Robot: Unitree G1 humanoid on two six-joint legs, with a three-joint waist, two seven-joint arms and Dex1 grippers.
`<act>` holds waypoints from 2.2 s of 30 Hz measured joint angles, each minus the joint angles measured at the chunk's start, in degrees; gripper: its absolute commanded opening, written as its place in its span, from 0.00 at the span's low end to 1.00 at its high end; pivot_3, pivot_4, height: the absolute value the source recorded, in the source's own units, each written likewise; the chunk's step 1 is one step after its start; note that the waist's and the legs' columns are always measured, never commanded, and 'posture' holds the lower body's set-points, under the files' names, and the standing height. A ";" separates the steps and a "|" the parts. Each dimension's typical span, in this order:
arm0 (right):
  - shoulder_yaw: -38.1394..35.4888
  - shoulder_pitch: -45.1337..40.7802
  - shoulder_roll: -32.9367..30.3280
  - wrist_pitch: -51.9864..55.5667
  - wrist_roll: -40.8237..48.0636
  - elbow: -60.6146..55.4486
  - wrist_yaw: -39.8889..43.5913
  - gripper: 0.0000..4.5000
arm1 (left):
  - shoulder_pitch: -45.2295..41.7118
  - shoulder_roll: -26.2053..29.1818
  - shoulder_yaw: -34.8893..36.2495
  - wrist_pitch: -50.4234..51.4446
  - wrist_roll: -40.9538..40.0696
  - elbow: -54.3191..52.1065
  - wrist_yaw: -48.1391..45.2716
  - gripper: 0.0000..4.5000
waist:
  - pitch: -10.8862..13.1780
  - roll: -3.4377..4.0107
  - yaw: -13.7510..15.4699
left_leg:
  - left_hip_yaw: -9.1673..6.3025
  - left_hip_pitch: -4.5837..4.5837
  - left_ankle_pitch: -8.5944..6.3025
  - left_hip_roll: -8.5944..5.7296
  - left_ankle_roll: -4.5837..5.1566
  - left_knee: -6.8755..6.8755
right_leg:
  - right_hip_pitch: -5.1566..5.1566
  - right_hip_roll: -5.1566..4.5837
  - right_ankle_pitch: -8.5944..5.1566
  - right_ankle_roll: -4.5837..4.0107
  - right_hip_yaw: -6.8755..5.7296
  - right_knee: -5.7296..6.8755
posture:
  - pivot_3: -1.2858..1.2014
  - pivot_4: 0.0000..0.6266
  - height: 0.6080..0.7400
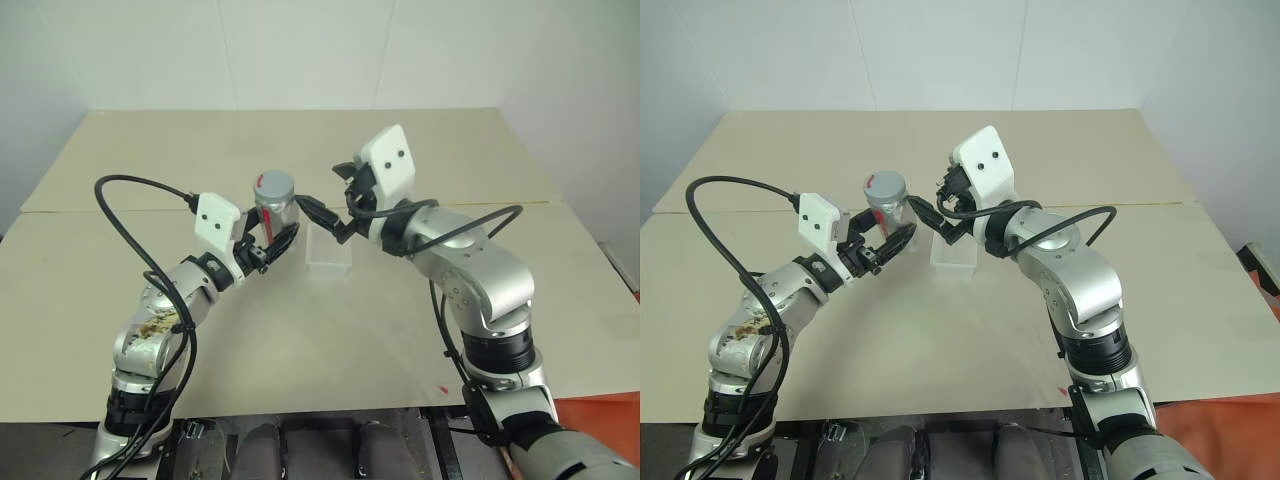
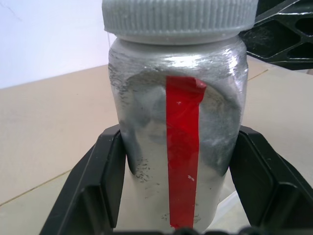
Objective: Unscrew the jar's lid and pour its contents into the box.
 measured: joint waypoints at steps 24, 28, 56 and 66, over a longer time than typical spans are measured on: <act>3.33 -4.86 3.80 -0.69 0.31 1.89 1.76 0.99 | -0.63 -0.42 -1.95 -0.35 0.70 1.16 -0.11 0.61 | 0.00 0.00 0.01 | 0.01 0.00 0.00 0.00 0.01 0.00 | 0.00 0.00 0.00 0.00 0.00 -0.01 | 0.52 0.24 1.00; 4.37 -6.03 5.41 -1.71 -0.94 3.37 1.66 0.99 | -0.65 -0.61 -2.13 -0.43 0.75 1.16 -0.14 0.61 | 0.00 0.00 0.00 | 0.01 0.01 0.00 0.00 0.00 0.00 | 0.00 0.00 0.00 0.00 0.00 0.00 | 0.52 0.24 1.00; 4.99 -5.28 5.08 -2.92 -5.34 5.20 2.66 0.99 | -0.36 -0.24 -2.13 -0.86 0.90 1.12 -0.13 0.61 | 0.00 0.00 0.00 | 0.01 0.00 0.00 0.00 0.00 0.00 | 0.00 0.00 0.00 0.00 0.00 0.00 | 0.52 0.24 1.00; 4.70 -3.11 3.33 -2.90 -4.52 2.42 2.98 0.99 | -0.33 -0.11 -2.12 -0.86 0.90 1.12 -0.14 0.61 | 0.00 0.00 -0.03 | 0.00 0.01 0.00 0.00 0.00 0.00 | -0.01 0.00 0.00 0.00 0.00 0.00 | 0.52 0.24 1.00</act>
